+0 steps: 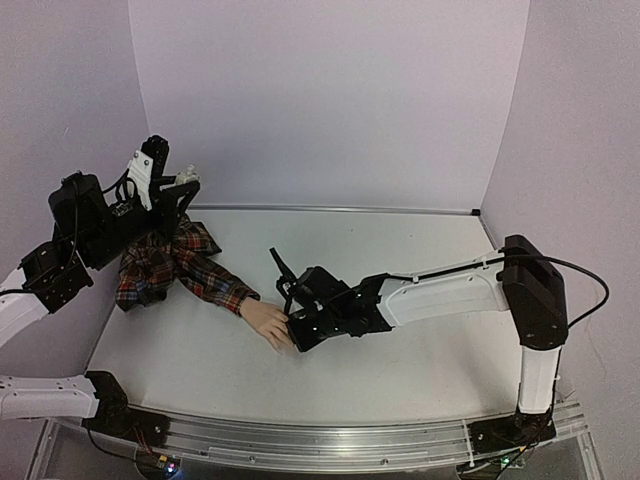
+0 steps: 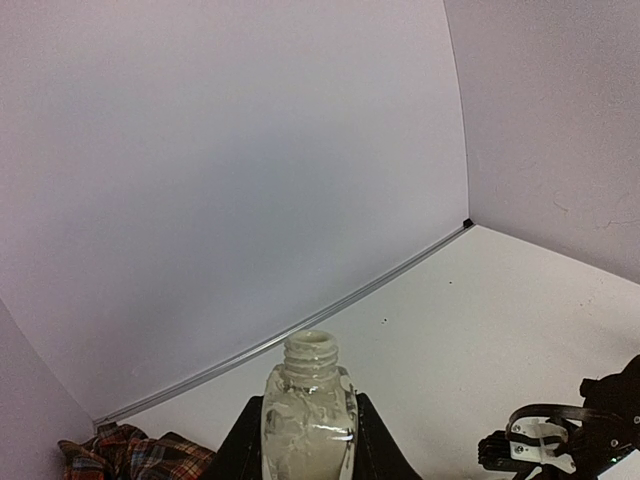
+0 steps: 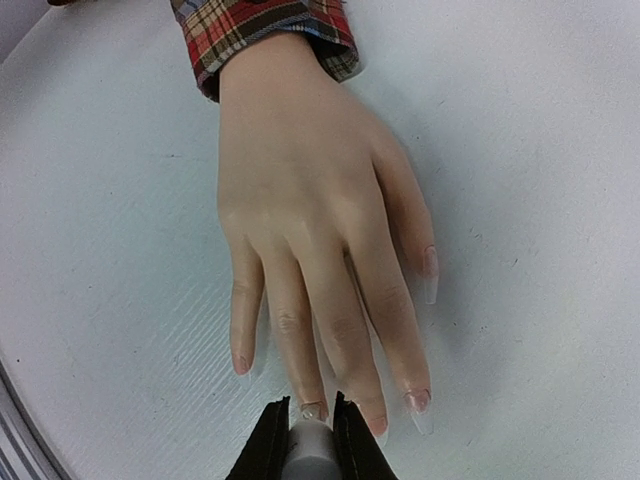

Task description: Paint the nails

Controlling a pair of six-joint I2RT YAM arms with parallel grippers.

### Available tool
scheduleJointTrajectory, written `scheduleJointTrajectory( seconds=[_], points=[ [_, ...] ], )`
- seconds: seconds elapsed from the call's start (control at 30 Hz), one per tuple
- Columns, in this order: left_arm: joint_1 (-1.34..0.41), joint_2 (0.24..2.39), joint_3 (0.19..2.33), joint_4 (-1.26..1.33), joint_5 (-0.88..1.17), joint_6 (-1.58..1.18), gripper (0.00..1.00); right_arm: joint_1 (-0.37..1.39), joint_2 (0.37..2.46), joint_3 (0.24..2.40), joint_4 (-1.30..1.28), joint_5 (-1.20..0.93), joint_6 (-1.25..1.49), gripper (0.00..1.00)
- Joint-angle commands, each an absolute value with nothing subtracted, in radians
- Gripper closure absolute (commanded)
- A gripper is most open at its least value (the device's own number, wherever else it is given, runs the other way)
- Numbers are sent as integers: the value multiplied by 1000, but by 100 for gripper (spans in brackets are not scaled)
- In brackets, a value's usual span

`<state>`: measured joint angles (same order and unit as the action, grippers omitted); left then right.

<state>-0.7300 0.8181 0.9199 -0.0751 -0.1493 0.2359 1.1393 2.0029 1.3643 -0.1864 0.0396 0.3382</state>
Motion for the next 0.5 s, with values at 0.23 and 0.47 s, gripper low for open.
scheduleJointTrajectory(
  seconds=[0.23, 0.47],
  points=[
    [-727, 804, 946, -58, -137, 236, 100, 1139, 2029, 1408, -189, 41, 344, 100],
    [-727, 804, 945, -59, -139, 237, 100, 1139, 2040, 1412, -189, 41, 345, 100]
  ],
)
